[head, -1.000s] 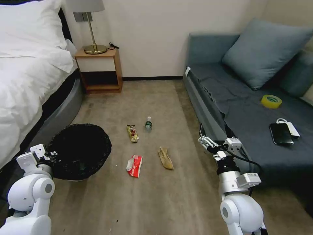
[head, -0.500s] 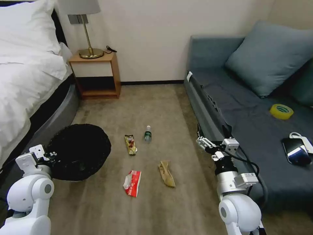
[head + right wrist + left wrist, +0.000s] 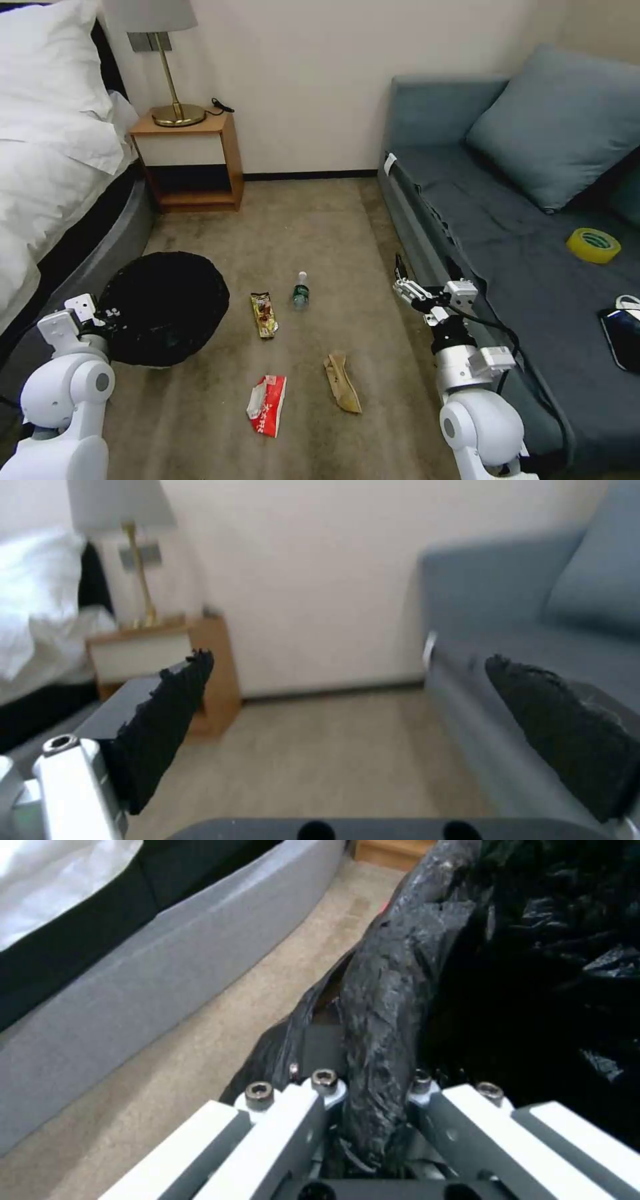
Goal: Pick up the trash bin, then pick up the garbage on the floor and place it into the trash bin.
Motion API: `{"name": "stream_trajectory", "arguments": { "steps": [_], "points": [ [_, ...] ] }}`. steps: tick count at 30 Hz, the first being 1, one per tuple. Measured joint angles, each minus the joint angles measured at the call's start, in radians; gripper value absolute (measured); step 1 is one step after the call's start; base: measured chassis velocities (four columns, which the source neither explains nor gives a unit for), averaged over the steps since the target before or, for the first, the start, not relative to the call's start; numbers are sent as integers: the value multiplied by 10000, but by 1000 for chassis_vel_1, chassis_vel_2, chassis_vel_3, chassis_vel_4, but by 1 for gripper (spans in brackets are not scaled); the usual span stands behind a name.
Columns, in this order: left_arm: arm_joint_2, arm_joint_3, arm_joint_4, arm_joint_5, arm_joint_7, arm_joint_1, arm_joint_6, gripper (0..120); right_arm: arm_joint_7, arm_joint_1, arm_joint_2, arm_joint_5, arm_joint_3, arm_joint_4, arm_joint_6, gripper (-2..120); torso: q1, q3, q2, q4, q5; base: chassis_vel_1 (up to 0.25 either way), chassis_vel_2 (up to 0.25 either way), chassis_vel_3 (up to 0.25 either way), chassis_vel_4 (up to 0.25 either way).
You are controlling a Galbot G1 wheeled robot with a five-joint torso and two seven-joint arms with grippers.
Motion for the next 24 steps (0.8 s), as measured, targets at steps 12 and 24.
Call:
{"name": "stream_trajectory", "arguments": {
  "steps": [12, 24],
  "points": [
    [-211, 18, 4, 78, 78, 85, -43, 3, 3019, 3194, -1960, 5343, -3420, -2550, -5055, 100, 1, 1, 0, 3, 2, 0, 0, 0, 0],
    [-466, -33, -64, 208, 90, 314, -123, 3, 2750, 4926, -2546, 6199, -5381, -5283, -6492, 100, 1, 2, 0, 0, 2, 0, 0, 0, 0]
  ]
}}
